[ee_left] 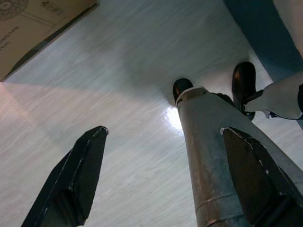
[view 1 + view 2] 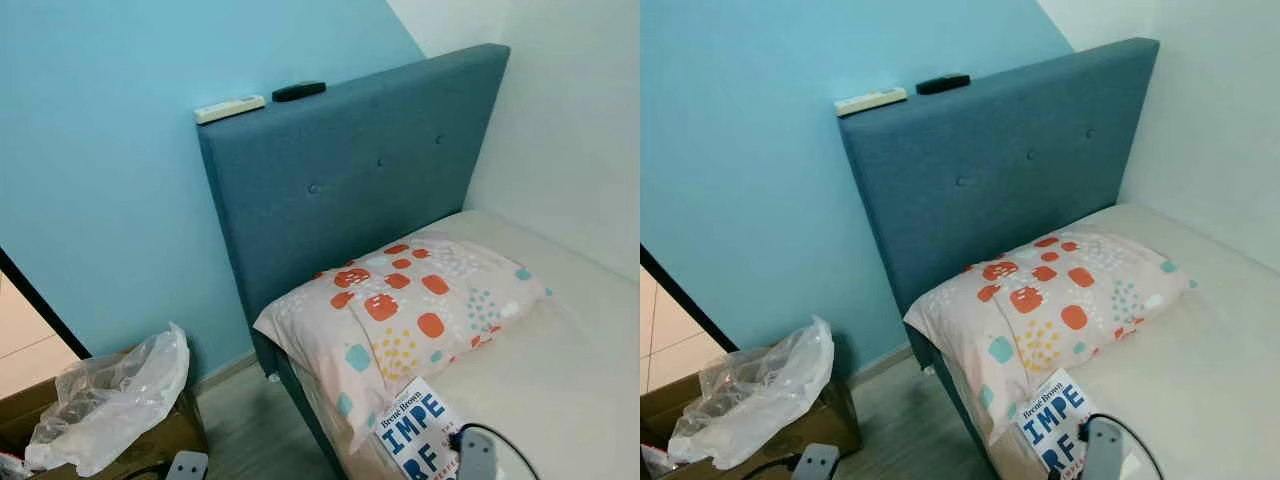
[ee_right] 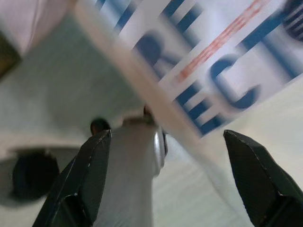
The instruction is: Clean up the room
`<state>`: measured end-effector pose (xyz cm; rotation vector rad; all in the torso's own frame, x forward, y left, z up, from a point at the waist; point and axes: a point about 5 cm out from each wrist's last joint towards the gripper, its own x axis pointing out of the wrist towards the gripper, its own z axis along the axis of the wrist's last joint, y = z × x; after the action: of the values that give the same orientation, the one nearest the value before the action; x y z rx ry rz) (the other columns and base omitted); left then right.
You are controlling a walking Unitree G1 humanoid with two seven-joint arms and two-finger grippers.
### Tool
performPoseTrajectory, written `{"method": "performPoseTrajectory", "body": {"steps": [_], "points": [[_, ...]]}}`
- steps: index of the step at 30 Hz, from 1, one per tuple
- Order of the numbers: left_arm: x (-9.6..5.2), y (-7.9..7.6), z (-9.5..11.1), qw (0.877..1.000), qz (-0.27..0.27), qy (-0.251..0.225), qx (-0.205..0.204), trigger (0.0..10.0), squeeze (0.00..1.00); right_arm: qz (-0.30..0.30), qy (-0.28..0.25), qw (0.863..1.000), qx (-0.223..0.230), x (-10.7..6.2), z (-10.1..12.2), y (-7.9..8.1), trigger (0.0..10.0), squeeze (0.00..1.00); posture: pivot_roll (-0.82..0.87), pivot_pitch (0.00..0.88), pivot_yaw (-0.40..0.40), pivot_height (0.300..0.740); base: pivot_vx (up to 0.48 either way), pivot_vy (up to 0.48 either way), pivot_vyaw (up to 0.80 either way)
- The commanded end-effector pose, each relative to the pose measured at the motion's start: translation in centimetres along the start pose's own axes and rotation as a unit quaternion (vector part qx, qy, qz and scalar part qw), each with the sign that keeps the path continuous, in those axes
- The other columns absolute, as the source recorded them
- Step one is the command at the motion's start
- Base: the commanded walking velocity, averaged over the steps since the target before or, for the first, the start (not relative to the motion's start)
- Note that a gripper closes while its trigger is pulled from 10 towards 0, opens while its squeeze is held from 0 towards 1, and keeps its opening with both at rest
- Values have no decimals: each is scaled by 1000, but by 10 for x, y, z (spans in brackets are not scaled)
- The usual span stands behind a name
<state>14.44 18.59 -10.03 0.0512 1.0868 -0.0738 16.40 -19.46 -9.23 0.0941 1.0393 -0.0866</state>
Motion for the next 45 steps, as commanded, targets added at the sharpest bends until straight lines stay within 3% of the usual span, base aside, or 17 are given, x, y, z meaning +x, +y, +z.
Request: {"method": "performPoseTrajectory", "body": {"steps": [1, 2, 6, 20, 41, 45], "points": [[1, -3, 0, 1000, 3, 8, -6, 10000, 0, 20, -2, 997, -72, 0, 0, 8, 10000, 0, -111, 0, 32, 733, -371, 0, 0], [1, -4, 2, 1000, 3, 8, -7, 10000, 0, 17, -6, 996, -84, 1, 2, 7, 10000, 0, -111, 0, 32, 733, -371, 0, 0], [3, -11, 8, 1000, -1, 3, 0, 10000, 0, 20, -10, 999, -49, 1, 12, -2, 10000, 0, -121, 0, 28, 733, -384, 0, 0], [4, -16, 9, 1000, 2, 3, -8, 10000, 0, 28, 12, 994, -101, 0, 5, -4, 10000, 0, -113, 0, 4, 733, -406, 0, 0], [4, -17, 12, 1000, 1, 0, -11, 10000, 0, 25, 22, 992, -122, 0, 4, -6, 10000, 0, -113, 0, -4, 733, -412, 0, 0], [4, -18, 12, 1000, 0, 1, -10, 10000, 0, 23, 35, 992, -120, -1, -1, -8, 10000, 0, -116, 0, 1, 733, -412, 0, -788]]}}
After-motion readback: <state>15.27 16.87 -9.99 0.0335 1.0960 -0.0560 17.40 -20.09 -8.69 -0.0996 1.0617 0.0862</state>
